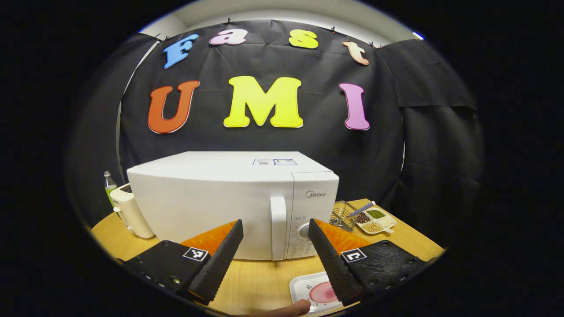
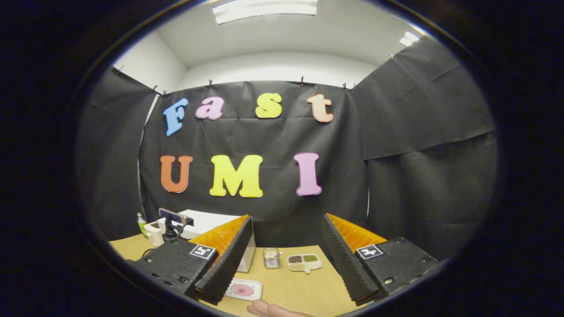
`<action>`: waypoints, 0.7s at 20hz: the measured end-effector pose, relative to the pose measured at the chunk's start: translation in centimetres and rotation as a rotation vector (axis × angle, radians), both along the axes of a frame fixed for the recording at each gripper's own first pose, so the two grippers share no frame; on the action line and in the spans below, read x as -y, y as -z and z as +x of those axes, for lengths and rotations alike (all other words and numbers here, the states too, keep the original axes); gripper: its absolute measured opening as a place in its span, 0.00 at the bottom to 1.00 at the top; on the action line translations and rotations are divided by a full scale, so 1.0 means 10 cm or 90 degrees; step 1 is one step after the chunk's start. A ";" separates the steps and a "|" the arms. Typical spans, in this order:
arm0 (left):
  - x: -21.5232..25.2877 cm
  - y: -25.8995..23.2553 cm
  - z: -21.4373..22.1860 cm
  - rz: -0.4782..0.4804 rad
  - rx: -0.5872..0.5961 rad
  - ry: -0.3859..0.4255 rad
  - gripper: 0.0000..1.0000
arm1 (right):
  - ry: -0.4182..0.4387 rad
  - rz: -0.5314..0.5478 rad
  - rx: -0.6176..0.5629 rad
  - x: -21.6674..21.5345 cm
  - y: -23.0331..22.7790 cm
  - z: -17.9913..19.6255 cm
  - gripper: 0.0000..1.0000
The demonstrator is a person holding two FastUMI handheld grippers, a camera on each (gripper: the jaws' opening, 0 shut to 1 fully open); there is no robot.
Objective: Open the microwave oven with the left hand, put the food in, and close the microwave oven.
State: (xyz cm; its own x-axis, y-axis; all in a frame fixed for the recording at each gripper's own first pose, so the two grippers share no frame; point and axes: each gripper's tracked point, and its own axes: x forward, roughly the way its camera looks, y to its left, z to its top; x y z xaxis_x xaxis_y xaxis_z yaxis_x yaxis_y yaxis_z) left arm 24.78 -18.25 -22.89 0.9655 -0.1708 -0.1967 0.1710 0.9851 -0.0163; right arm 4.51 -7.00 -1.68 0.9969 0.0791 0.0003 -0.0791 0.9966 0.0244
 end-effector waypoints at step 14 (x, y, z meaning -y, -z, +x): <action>0.03 0.45 0.49 -0.005 -0.012 -0.039 0.28 | 0.024 -0.002 -0.029 0.27 0.29 0.24 1.00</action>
